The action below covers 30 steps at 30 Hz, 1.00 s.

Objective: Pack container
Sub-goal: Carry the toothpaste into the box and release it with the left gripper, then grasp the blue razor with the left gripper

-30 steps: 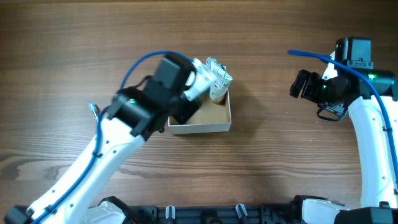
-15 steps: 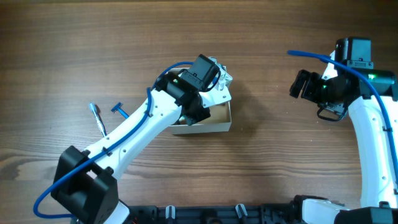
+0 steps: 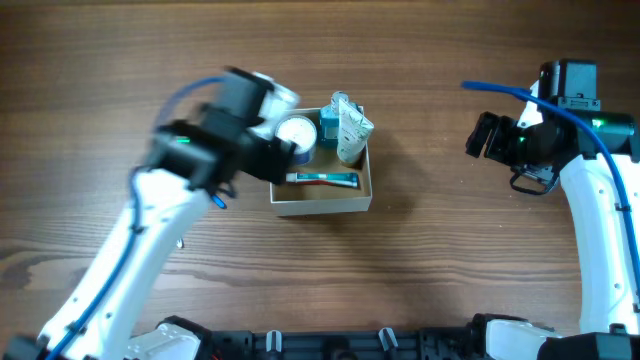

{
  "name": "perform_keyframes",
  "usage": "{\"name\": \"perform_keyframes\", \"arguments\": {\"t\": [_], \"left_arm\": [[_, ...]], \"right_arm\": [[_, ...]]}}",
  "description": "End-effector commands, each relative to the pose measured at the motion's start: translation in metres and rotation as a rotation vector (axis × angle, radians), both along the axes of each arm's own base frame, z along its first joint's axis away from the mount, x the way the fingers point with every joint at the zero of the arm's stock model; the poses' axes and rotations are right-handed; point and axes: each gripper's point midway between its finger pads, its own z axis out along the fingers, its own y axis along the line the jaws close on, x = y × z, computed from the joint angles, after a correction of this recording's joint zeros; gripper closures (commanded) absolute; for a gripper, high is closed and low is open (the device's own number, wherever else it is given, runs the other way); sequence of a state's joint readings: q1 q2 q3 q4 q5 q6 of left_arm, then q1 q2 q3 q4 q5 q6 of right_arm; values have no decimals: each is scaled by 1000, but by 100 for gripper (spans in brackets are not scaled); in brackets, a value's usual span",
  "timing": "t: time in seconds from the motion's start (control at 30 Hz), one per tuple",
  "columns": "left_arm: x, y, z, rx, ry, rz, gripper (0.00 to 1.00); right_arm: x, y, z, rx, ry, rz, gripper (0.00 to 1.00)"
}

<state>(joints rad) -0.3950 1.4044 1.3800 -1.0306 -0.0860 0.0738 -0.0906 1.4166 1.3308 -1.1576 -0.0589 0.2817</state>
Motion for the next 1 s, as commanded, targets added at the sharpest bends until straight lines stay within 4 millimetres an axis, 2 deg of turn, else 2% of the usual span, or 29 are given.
{"name": "perform_keyframes", "arguments": {"t": [0.0,0.07,0.2,0.3,0.47,0.63,0.97], "left_arm": [[11,84,-7,-231,72,678,0],[12,110,-33,-301,163,810,0],[11,134,-85,-297,307,908,0],[8,138,-126,-252,428,939,0],[4,134,-170,-206,558,970,0],[5,125,-194,-238,629,964,0],[3,122,-209,-227,664,961,1]], "right_arm": [[0,-3,-1,-17,1,10,0],[0,-3,-1,-17,1,10,0],[0,-3,-1,-17,1,10,0],[0,-3,-1,-17,1,9,0],[0,-3,-1,-17,1,9,0],[1,-3,-1,-17,0,10,0],[0,-3,-1,-17,1,9,0]]}}
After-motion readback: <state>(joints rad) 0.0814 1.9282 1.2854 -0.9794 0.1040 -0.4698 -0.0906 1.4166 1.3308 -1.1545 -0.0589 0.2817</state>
